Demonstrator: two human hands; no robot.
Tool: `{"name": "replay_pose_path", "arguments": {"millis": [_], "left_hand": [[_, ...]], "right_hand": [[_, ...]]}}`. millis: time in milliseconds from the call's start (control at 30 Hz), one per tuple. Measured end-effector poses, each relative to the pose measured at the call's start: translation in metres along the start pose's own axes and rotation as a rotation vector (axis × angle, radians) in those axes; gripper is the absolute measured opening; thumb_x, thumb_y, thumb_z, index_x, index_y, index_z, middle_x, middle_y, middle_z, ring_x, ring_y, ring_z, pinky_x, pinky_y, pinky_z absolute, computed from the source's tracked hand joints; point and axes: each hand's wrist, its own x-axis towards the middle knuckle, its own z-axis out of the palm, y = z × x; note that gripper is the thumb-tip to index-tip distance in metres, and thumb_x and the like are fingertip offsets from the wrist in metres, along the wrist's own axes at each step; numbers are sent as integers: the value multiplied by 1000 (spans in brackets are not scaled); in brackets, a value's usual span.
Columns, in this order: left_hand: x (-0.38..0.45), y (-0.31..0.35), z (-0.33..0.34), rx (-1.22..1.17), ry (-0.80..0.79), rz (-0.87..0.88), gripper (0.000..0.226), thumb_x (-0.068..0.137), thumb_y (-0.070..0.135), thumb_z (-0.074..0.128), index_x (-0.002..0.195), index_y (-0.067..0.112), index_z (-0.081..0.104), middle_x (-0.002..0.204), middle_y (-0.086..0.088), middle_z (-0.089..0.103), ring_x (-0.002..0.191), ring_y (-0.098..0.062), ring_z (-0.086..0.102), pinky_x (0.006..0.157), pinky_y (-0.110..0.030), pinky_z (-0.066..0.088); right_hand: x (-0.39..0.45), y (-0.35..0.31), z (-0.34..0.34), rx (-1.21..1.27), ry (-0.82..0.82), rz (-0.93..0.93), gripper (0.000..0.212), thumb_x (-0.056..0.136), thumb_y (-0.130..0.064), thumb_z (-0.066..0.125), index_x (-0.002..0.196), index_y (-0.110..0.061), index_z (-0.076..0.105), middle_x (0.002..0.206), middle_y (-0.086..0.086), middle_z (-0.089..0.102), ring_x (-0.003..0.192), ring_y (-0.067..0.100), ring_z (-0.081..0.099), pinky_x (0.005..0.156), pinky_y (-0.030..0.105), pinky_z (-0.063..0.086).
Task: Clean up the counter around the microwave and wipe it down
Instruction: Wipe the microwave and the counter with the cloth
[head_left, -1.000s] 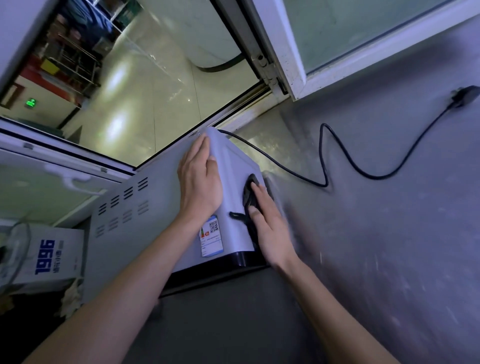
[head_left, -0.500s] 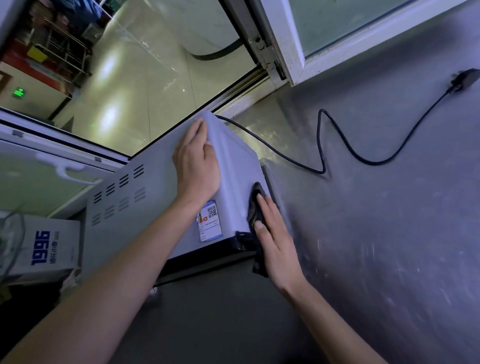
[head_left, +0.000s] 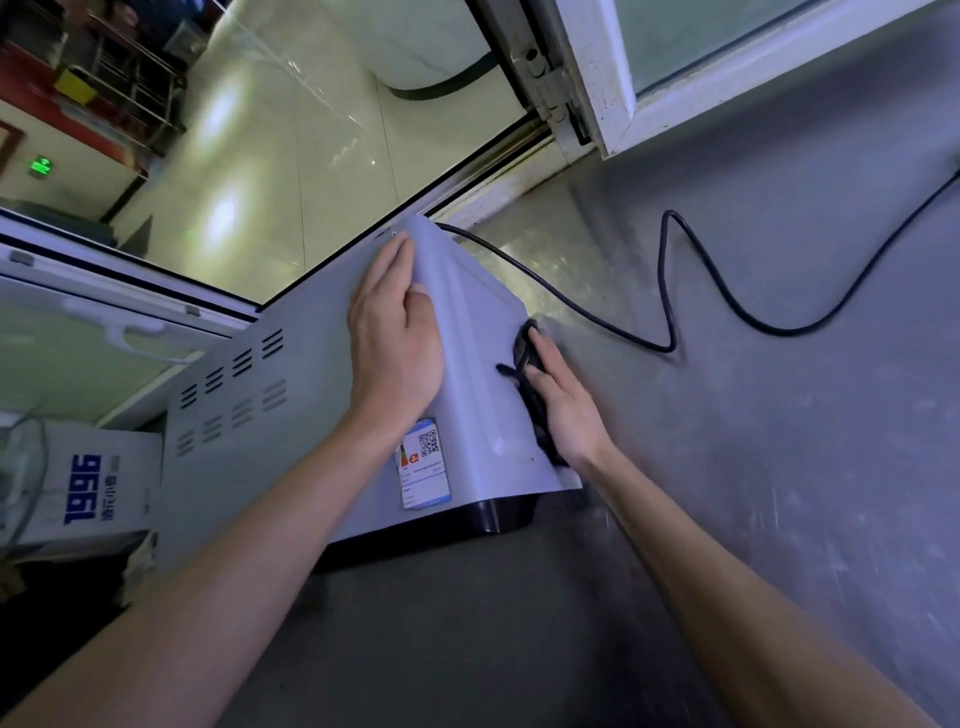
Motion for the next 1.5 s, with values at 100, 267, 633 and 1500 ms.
{"name": "replay_pose_path", "arguments": {"millis": [100,267,633,1500], "left_hand": [[1,-1,0,1,13,-8,50,99,4,36,148,7,45,157,2,41,144,-5,34,120,-22,24],[-1,1,-1,-55,63,-20,48,97,-1,40,142,6,54,150,4,48,137,-1,42,112,-12,30],[0,-2,-4,-142,141,-72,48,90,-5,39,129,5,65,138,-2,61,127,-3,54,107,-12,38],[0,-2,-2,28,100,3,53,89,-10,42,137,6,58,146,-3,53,135,-10,49,111,-16,36]], "right_hand": [[37,-18,8,-9,-7,-43,51,102,-31,43,152,-41,35,161,-21,26,148,-4,18,125,35,11],[69,-65,24,-12,-32,-196,53,99,-28,42,152,-30,39,159,-14,34,148,1,23,125,37,15],[-13,-79,33,-108,-55,-408,58,98,-30,45,155,-30,33,161,-16,28,150,0,17,125,40,17],[53,-97,34,-155,-69,-426,55,97,-30,41,152,-28,40,160,-10,33,148,2,23,124,31,17]]}}
